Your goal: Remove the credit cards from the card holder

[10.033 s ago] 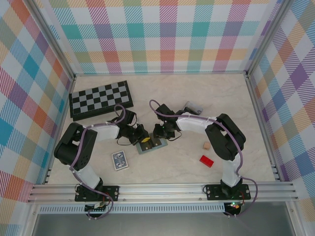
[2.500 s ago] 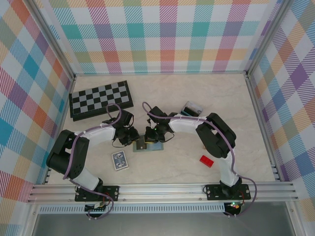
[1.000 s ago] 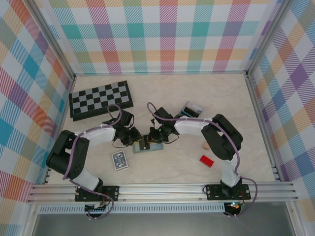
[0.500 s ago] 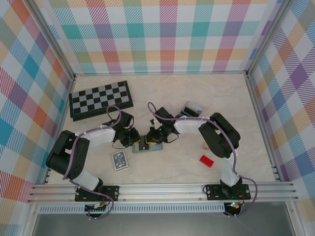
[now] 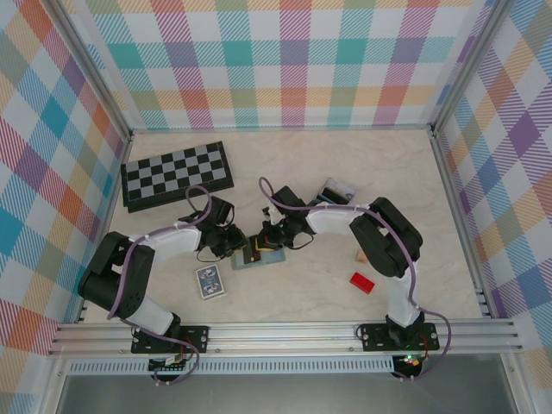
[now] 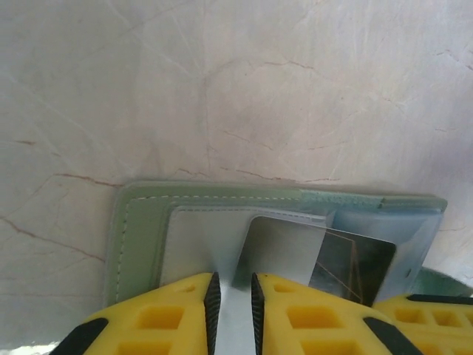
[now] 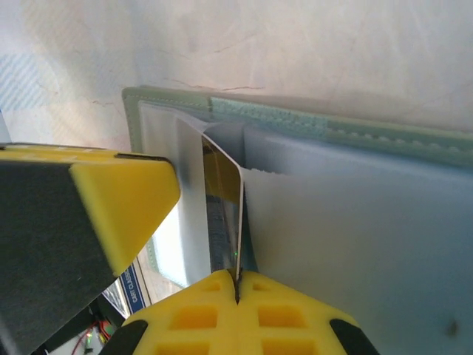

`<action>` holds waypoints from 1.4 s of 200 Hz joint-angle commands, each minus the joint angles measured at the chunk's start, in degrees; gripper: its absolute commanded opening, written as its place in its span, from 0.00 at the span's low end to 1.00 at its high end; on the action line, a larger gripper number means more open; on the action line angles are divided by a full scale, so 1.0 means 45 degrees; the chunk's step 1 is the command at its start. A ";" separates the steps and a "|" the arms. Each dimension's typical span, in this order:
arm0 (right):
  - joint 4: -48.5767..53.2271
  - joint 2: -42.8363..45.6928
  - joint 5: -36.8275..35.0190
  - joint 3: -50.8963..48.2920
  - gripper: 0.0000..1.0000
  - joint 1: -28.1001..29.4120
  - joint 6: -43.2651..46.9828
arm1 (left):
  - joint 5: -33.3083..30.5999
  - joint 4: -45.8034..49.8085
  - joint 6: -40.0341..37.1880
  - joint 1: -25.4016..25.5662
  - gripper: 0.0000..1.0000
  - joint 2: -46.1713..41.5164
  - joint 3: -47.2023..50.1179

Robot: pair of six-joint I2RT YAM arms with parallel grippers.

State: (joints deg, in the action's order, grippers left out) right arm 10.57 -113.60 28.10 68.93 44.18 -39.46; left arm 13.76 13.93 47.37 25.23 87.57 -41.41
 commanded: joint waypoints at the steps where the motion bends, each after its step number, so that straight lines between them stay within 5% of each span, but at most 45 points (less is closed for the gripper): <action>1: 0.0836 0.1455 -0.1004 -0.0404 0.00 -0.0257 0.1777 | -0.0575 0.1438 0.0060 0.0211 0.25 -0.0543 -0.0097; 83: 0.3384 0.5751 -0.4359 -0.0255 0.00 -0.0990 0.6971 | -0.2153 0.4319 -0.1073 0.0055 0.64 -0.2502 -0.2615; 123: 0.3831 0.6284 -0.6140 0.0843 0.00 -0.1957 0.8825 | -0.2828 0.5067 -0.1574 -0.0191 0.81 -0.3302 -0.2580; 165: 0.4142 0.6003 -0.6258 0.2174 0.00 -0.3506 1.1254 | -0.3676 0.5587 -0.2200 -0.0465 0.99 -0.3852 -0.2386; 280: 0.7540 0.3441 -0.3677 0.4461 0.00 -0.7026 1.6949 | -0.2873 0.5363 -0.2332 -0.1036 1.00 -0.3861 -0.1990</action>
State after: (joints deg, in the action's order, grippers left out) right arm 38.20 -96.79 8.12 86.80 13.17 29.41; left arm -0.56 37.41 36.58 21.58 70.32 -51.57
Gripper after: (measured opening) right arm 0.046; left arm 0.999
